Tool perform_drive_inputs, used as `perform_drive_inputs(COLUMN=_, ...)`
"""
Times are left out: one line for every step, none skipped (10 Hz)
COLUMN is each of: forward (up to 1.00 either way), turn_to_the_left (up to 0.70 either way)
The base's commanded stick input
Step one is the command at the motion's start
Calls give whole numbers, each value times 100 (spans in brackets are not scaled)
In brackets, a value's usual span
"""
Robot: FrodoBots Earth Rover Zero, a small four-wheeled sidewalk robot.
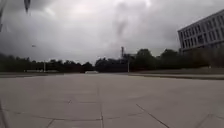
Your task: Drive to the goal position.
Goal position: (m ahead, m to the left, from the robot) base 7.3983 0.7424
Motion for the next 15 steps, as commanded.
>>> perform_drive_inputs(forward=70, turn_to_the_left=0)
perform_drive_inputs(forward=70, turn_to_the_left=0)
perform_drive_inputs(forward=70, turn_to_the_left=0)
perform_drive_inputs(forward=70, turn_to_the_left=0)
perform_drive_inputs(forward=70, turn_to_the_left=0)
perform_drive_inputs(forward=70, turn_to_the_left=0)
perform_drive_inputs(forward=70, turn_to_the_left=0)
perform_drive_inputs(forward=70, turn_to_the_left=0)
perform_drive_inputs(forward=70, turn_to_the_left=0)
perform_drive_inputs(forward=70, turn_to_the_left=0)
perform_drive_inputs(forward=70, turn_to_the_left=0)
perform_drive_inputs(forward=70, turn_to_the_left=0)
perform_drive_inputs(forward=70, turn_to_the_left=0)
perform_drive_inputs(forward=70, turn_to_the_left=0)
perform_drive_inputs(forward=70, turn_to_the_left=0)
